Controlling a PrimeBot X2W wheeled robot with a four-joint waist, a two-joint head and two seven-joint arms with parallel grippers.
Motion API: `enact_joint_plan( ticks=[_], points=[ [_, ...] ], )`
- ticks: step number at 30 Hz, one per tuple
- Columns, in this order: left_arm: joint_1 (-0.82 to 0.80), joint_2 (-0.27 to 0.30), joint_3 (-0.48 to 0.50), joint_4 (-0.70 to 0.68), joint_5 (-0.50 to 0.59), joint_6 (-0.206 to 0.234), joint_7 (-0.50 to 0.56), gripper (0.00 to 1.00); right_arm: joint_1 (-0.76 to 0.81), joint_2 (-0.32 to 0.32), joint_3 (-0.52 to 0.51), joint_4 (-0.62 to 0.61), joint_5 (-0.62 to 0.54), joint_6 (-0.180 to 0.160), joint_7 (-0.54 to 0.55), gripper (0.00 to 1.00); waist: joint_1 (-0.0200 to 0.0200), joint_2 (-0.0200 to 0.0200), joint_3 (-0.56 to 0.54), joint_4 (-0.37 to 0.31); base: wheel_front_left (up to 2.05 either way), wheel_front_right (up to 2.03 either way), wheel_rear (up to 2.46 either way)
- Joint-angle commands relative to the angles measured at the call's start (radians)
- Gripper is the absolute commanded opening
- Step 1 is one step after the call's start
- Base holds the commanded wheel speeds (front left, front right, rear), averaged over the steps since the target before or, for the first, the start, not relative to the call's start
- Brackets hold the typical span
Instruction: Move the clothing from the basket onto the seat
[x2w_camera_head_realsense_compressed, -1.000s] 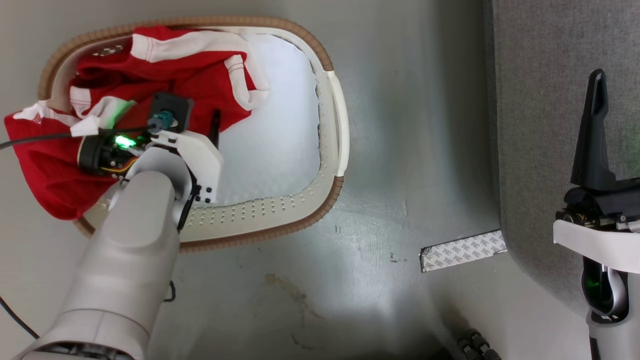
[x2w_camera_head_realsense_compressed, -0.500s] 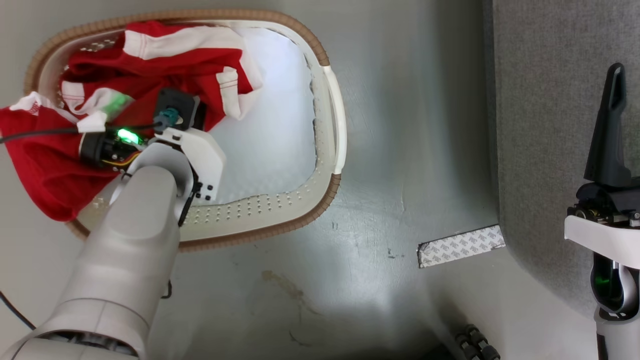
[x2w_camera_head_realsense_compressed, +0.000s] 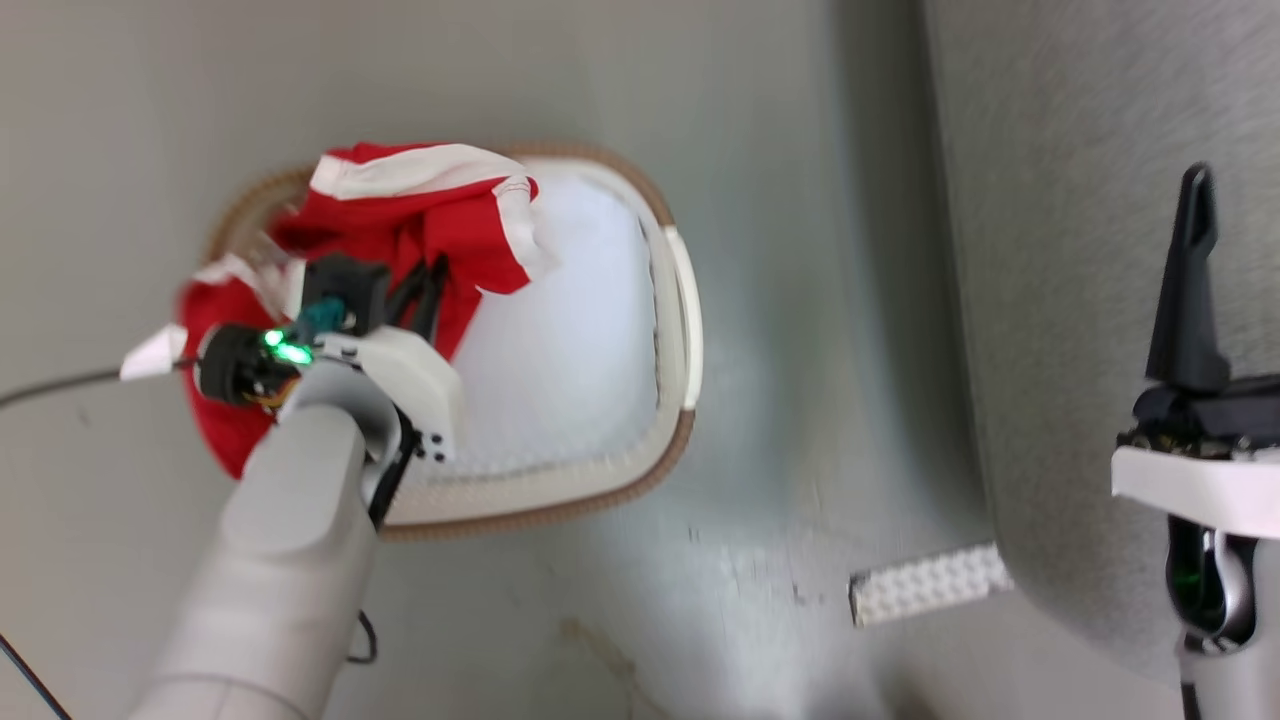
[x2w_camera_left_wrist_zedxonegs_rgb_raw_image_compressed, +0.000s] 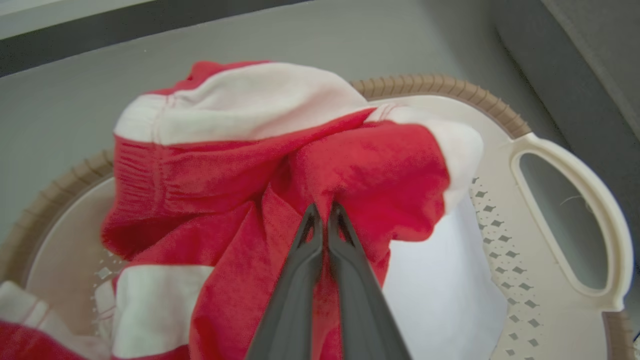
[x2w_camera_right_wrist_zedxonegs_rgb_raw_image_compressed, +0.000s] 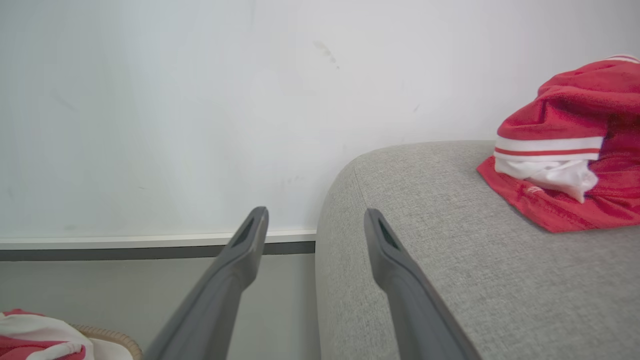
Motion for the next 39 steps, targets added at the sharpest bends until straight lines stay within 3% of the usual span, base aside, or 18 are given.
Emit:
enact_joint_plan(
  ticks=[1,10,15,27,33,39],
  points=[
    [0.036,0.000,0.008,-0.026,-0.021,-0.007,-0.006,0.00,0.025,-0.002,-0.003,0.013,-0.005,-0.003,0.001,1.00,0.0000,0.0000,-0.108,0.021,0.00,0.00,0.00],
    [0.246,0.018,0.035,-0.333,-0.119,-0.021,-0.005,0.00,0.108,-0.002,0.015,0.076,-0.008,-0.003,0.001,1.00,0.0000,0.0000,-0.367,0.043,0.00,0.00,0.00],
    [0.373,0.029,0.056,-0.556,-0.174,-0.019,0.048,0.00,0.156,-0.002,0.042,0.105,-0.012,-0.003,0.001,1.00,0.0000,0.0000,-0.484,0.050,0.00,0.00,0.00],
    [0.661,0.022,0.081,-1.110,-0.258,0.055,0.215,0.00,0.258,-0.002,0.167,0.161,-0.036,-0.003,0.001,1.00,0.0000,0.0000,-0.677,0.039,0.00,0.00,0.00],
    [0.727,0.042,0.075,-1.249,-0.260,0.077,0.282,0.00,0.244,-0.002,0.336,0.174,-0.076,-0.003,0.001,1.00,0.0000,0.0000,-0.698,0.031,0.00,0.00,0.00],
    [0.753,0.036,0.044,-1.320,-0.282,0.066,0.322,0.00,0.159,-0.035,0.539,0.186,-0.037,-0.003,0.001,1.00,0.0000,0.0000,-0.703,0.033,0.00,0.00,0.00]
  ],
)
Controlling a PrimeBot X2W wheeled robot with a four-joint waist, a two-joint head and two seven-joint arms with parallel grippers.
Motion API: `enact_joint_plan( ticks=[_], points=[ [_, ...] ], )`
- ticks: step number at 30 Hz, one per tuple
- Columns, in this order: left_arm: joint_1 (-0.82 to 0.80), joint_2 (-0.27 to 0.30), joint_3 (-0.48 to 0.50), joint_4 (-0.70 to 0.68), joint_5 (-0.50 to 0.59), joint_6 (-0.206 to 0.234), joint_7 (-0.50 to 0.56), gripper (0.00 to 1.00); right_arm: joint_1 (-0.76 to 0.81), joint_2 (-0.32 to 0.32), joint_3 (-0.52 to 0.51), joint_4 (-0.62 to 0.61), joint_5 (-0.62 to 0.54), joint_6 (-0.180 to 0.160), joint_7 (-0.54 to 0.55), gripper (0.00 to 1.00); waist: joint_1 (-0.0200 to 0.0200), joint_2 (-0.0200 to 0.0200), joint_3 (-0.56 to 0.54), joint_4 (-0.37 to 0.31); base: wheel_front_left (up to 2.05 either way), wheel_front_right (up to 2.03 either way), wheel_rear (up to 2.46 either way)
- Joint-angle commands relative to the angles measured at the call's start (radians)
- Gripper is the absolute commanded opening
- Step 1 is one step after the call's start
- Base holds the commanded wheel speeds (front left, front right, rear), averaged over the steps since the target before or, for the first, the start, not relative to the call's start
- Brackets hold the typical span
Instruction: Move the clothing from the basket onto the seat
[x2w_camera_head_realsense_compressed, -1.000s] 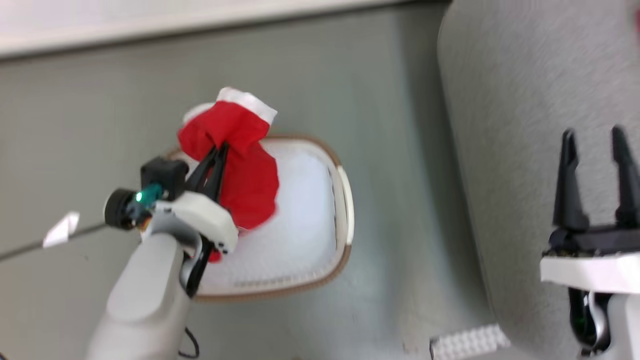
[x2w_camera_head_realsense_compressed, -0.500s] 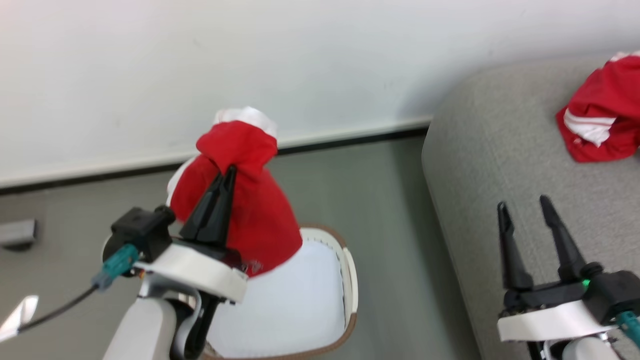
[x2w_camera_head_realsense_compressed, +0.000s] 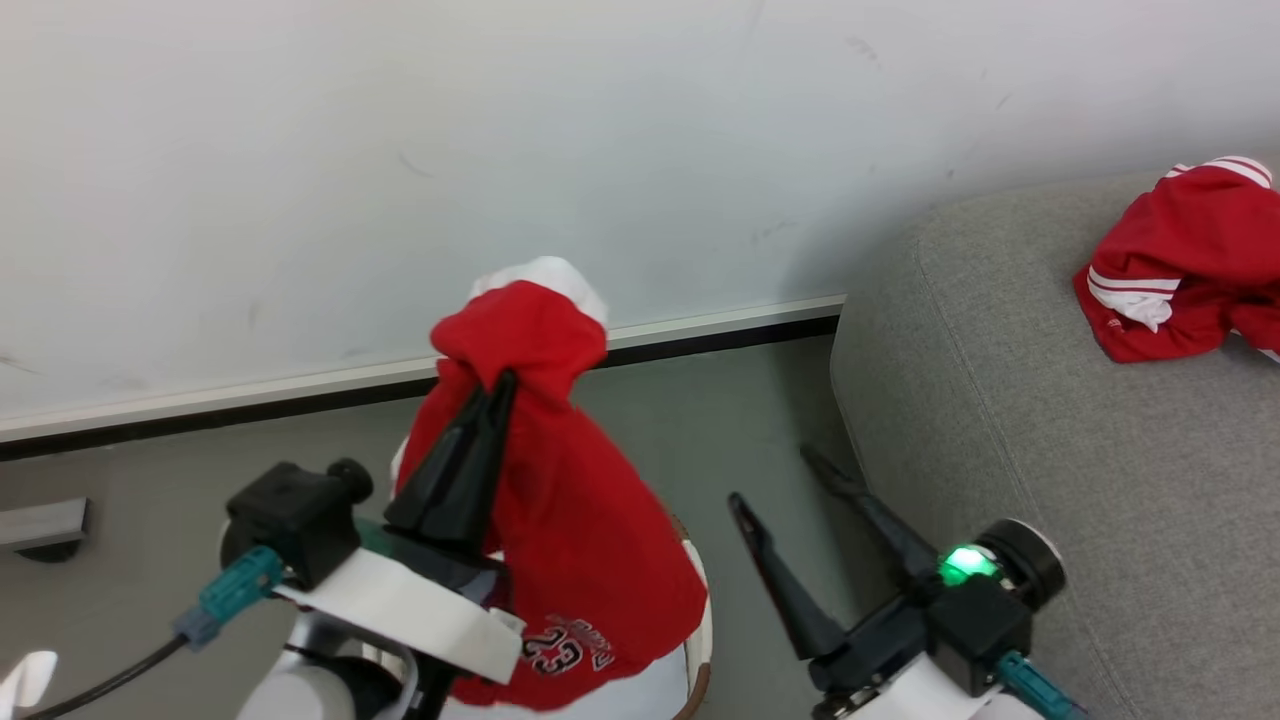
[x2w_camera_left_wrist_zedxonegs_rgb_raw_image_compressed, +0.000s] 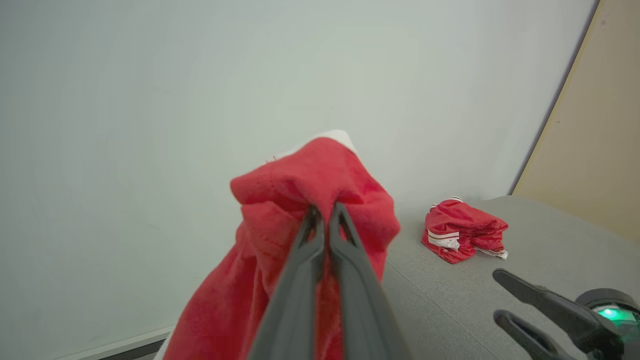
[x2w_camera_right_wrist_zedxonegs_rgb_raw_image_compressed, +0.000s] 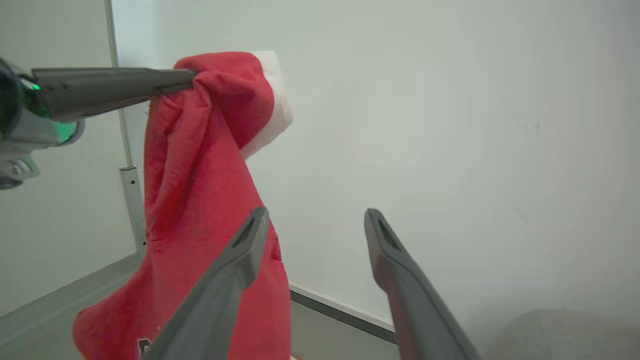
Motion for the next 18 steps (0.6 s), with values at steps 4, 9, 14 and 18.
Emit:
enact_joint_plan(
  ticks=[4,9,14,18],
  points=[
    [0.018,-0.017,-0.043,-0.011,-0.024,-0.018,0.016,0.00,-0.069,-0.031,0.107,0.009,0.046,-0.003,0.001,1.00,0.0002,-0.0001,-0.004,0.004,0.00,0.00,0.00],
    [0.005,-0.038,-0.113,0.000,-0.020,-0.038,0.020,0.00,-0.137,-0.042,0.190,0.055,0.083,-0.003,0.001,1.00,0.0002,-0.0001,-0.019,0.013,0.00,0.00,0.00],
    [-0.017,-0.055,-0.176,0.001,-0.024,-0.050,0.028,0.00,-0.169,-0.026,0.218,0.123,0.115,-0.003,0.001,1.00,0.0002,-0.0001,-0.034,0.027,0.00,0.00,0.00],
    [-0.025,-0.065,-0.214,-0.011,-0.028,-0.056,0.038,0.00,-0.186,-0.014,0.248,0.181,0.153,-0.003,0.001,1.00,0.0002,-0.0001,-0.038,0.035,0.00,0.00,0.00]
  ],
)
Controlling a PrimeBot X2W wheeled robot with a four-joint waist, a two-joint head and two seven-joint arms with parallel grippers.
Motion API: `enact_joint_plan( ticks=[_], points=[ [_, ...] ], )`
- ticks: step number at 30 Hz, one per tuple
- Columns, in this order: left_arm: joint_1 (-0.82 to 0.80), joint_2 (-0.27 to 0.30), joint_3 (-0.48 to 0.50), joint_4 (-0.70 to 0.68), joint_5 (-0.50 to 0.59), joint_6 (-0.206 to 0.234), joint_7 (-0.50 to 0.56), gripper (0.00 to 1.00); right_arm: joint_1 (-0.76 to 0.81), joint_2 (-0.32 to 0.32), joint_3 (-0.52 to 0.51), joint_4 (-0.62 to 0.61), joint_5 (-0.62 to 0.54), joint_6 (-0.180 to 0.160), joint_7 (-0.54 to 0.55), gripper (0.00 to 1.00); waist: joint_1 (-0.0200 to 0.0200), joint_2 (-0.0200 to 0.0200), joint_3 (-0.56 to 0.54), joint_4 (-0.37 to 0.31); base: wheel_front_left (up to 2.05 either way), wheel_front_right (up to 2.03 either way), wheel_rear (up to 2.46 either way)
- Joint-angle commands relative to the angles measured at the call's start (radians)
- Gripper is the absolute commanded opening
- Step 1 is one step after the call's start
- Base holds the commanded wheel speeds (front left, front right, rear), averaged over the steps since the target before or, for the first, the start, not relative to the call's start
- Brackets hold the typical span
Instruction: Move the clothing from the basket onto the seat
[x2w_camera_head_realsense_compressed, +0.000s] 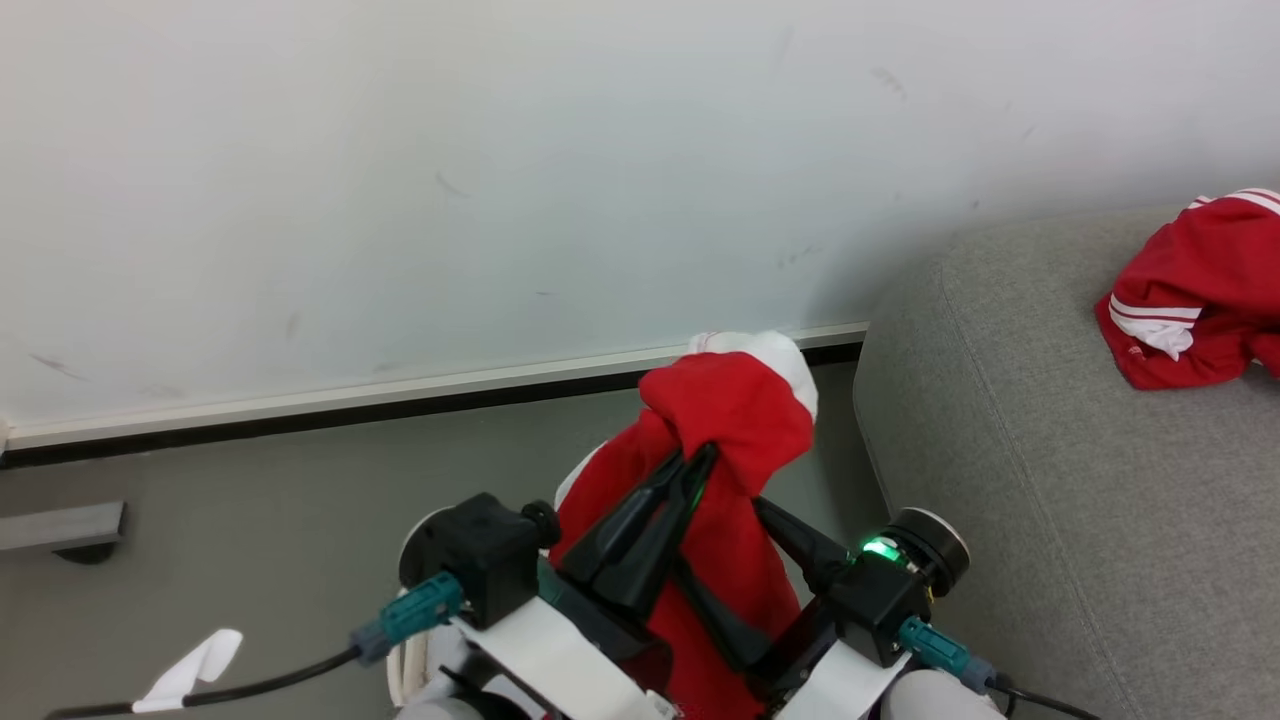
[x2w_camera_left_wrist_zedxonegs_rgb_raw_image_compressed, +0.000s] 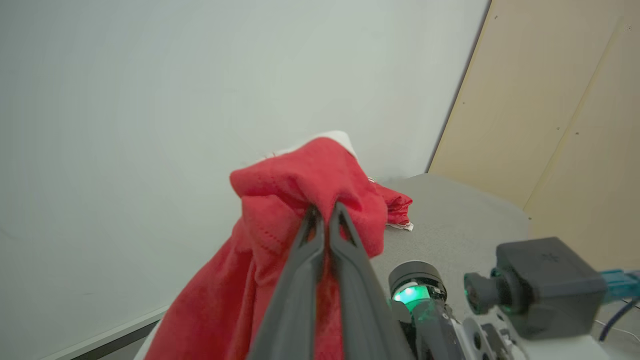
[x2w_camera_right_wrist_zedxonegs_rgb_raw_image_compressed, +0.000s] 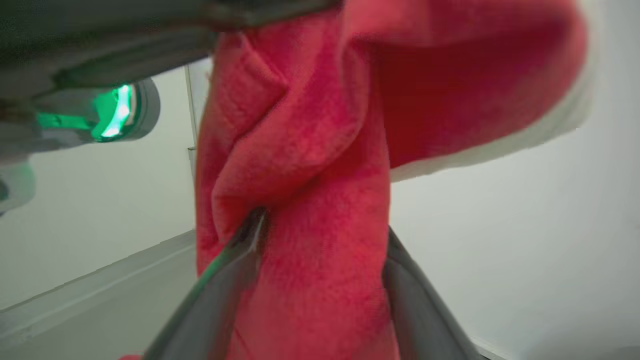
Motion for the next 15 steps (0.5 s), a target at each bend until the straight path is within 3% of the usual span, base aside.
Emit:
enact_joint_plan(
  ticks=[1,2,3,4,11,12,15],
  points=[
    [-0.009,-0.003,-0.004,-0.010,-0.006,-0.003,0.001,0.00,-0.017,0.001,0.002,0.012,0.010,-0.003,0.001,1.00,0.0000,-0.0001,-0.001,0.002,0.00,0.00,0.00],
    [-0.009,-0.004,-0.011,-0.013,-0.006,-0.003,0.003,0.00,-0.017,0.005,0.008,0.027,0.020,-0.003,0.001,0.94,0.0000,-0.0001,-0.001,0.003,0.00,0.00,0.00],
    [-0.008,-0.005,-0.014,-0.015,-0.006,-0.001,0.006,0.00,-0.017,0.009,0.010,0.039,0.033,-0.003,0.001,0.19,0.0000,-0.0001,-0.002,0.005,0.00,0.00,0.00],
    [-0.007,-0.006,-0.017,-0.017,-0.006,0.000,0.008,0.00,-0.018,0.012,0.016,0.049,0.050,-0.003,0.001,0.00,0.0000,-0.0001,-0.002,0.007,0.00,0.00,0.00],
    [0.004,0.002,-0.001,-0.001,-0.009,0.020,0.004,0.00,-0.015,0.007,-0.010,0.038,0.132,-0.003,0.000,0.00,0.0000,-0.0001,0.002,0.008,0.00,0.00,0.00],
    [0.004,0.003,0.002,0.003,-0.009,0.023,0.000,0.16,-0.005,0.008,-0.025,0.031,0.147,-0.003,0.000,0.00,0.0000,-0.0001,0.002,0.007,0.00,0.00,0.00],
    [0.009,0.004,0.010,0.030,-0.015,0.030,-0.002,1.00,0.024,0.007,-0.053,0.004,0.213,-0.003,0.001,0.00,0.0000,-0.0001,0.007,-0.002,0.00,0.00,0.00]
  ],
)
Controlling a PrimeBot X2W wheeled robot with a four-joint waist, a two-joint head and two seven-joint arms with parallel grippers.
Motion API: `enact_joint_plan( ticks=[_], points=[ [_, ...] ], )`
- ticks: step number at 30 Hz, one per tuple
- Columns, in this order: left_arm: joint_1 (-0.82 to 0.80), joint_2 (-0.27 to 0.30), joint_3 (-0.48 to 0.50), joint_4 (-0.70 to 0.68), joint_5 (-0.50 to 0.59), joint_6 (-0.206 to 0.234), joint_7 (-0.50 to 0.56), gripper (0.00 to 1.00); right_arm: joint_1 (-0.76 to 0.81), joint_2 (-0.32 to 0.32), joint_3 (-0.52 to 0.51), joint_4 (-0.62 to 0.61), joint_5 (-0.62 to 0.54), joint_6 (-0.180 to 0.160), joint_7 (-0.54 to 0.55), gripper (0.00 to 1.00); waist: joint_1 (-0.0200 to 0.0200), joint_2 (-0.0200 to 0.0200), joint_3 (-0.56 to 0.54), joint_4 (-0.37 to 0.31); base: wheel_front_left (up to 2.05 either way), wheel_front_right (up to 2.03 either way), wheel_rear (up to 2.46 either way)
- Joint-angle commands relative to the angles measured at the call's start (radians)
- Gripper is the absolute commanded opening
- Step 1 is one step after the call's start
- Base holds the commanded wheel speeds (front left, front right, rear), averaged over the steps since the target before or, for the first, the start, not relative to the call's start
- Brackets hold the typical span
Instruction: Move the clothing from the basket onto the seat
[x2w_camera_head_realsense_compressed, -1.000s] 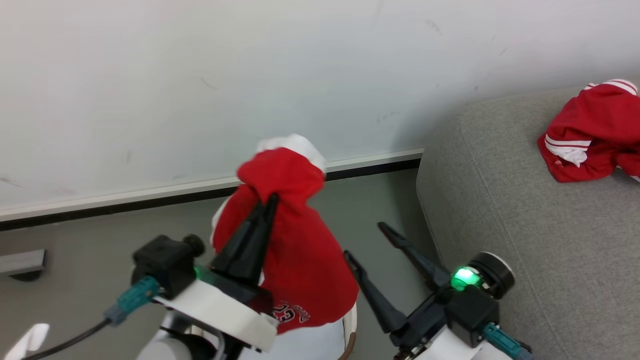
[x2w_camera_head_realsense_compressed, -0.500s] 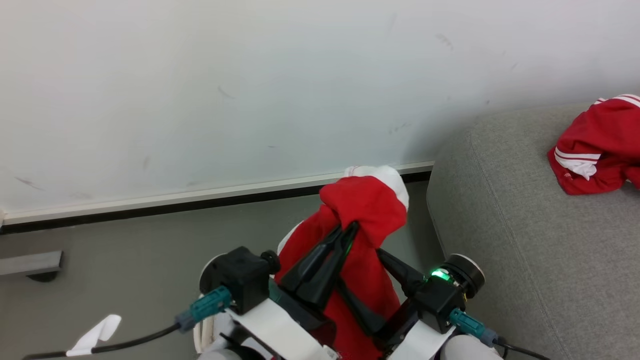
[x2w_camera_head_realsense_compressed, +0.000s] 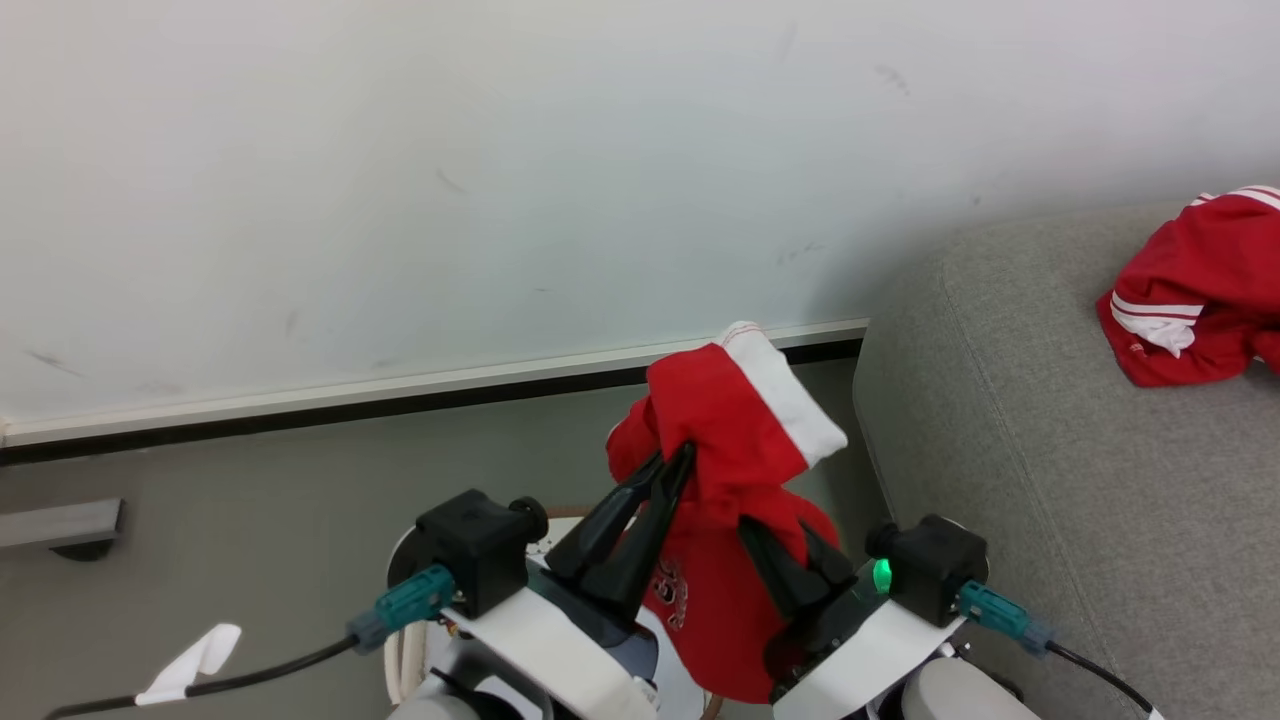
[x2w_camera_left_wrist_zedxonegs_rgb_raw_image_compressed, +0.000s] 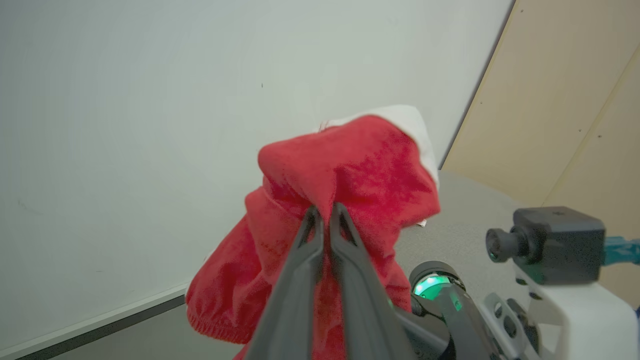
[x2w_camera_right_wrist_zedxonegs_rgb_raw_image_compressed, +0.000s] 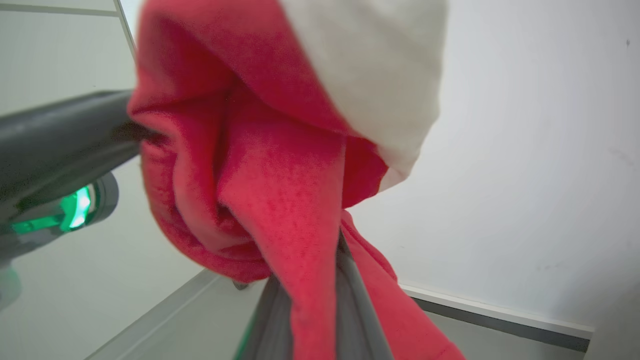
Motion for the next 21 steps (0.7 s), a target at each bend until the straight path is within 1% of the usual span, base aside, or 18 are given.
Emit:
enact_joint_plan(
  ticks=[1,5,7,10,15,21],
  points=[
    [0.007,0.006,0.006,0.013,-0.005,0.002,-0.002,1.00,0.020,-0.007,-0.010,-0.015,0.036,-0.003,0.000,0.00,0.0000,-0.0001,0.006,-0.008,0.00,0.00,0.00],
    [0.008,0.019,0.011,0.061,0.010,0.008,-0.011,1.00,0.047,-0.027,-0.048,-0.069,0.154,-0.003,0.000,0.00,0.0000,-0.0001,0.022,-0.041,0.00,0.00,0.00],
    [0.009,0.024,0.012,0.076,0.014,0.010,-0.020,1.00,0.057,-0.050,-0.084,-0.087,0.178,-0.003,0.000,0.00,0.0000,-0.0001,0.031,-0.064,0.00,0.00,0.00],
    [0.010,0.030,0.012,0.093,0.016,0.008,-0.031,1.00,0.067,-0.072,-0.142,-0.102,0.173,-0.002,0.000,0.00,0.0000,-0.0001,0.044,-0.101,0.00,0.00,0.00],
    [0.008,0.036,0.005,0.111,0.021,0.004,-0.038,1.00,0.083,-0.090,-0.231,-0.131,0.160,-0.002,0.000,0.00,0.0000,-0.0001,0.060,-0.169,0.00,0.00,0.00],
    [-0.010,0.038,-0.015,0.122,0.031,0.001,-0.044,1.00,0.094,-0.086,-0.282,-0.161,0.144,-0.002,0.000,0.00,0.0000,-0.0001,0.077,-0.250,0.00,0.00,0.00]
  ],
)
